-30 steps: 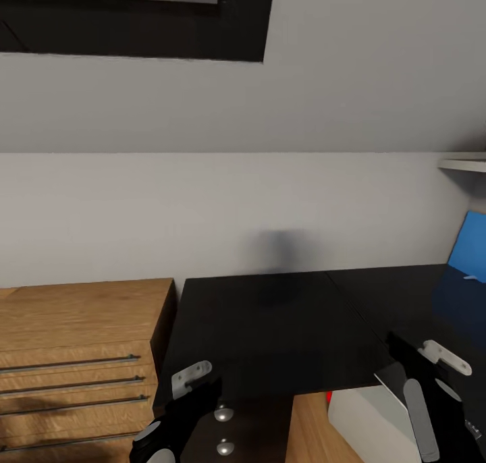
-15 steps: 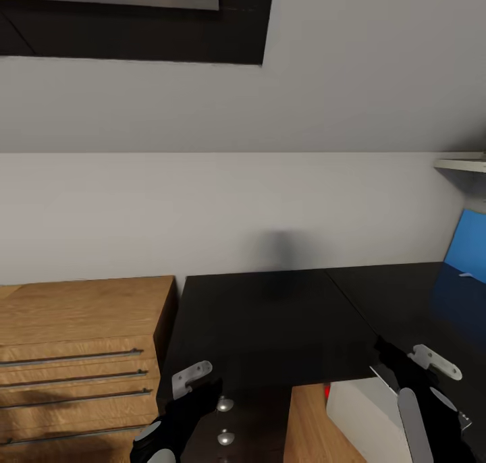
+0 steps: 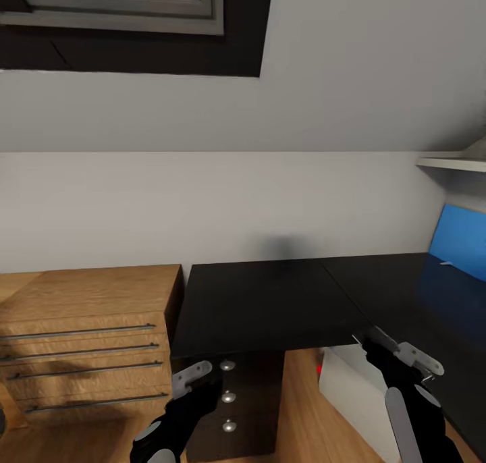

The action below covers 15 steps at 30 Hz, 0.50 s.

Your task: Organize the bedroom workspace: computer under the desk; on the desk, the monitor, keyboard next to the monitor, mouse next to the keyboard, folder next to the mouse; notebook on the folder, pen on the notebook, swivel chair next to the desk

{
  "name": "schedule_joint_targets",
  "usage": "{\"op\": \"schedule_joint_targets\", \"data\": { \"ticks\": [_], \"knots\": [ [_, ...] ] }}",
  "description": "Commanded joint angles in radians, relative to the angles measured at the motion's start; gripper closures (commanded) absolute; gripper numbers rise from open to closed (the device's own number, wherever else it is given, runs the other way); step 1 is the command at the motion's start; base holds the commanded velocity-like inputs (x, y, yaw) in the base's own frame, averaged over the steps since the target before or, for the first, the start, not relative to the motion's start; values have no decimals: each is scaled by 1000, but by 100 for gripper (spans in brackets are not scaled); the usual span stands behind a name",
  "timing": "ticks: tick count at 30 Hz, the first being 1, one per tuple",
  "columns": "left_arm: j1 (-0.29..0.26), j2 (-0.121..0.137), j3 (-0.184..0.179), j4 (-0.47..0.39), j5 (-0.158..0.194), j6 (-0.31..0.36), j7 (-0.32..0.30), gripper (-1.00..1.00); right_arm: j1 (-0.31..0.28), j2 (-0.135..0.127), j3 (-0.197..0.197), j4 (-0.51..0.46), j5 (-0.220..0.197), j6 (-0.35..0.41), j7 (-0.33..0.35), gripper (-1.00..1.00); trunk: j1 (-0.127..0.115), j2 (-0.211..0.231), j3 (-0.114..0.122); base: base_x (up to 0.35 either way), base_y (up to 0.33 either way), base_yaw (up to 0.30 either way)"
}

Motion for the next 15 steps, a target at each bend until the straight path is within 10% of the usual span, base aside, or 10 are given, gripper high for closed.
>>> {"op": "schedule_joint_targets", "data": {
  "ticks": [1, 15],
  "knots": [
    [-1, 1, -1, -1, 2, 4, 6, -100, -1, 1, 0, -2, -9, 3, -6, -100, -1, -1, -1, -336, 0, 0],
    [-1, 1, -1, -2, 2, 3, 6, -100, -1, 0, 109, 125, -8, -132, -5, -100, -1, -1, -1, -295, 0, 0]
  ]
}}
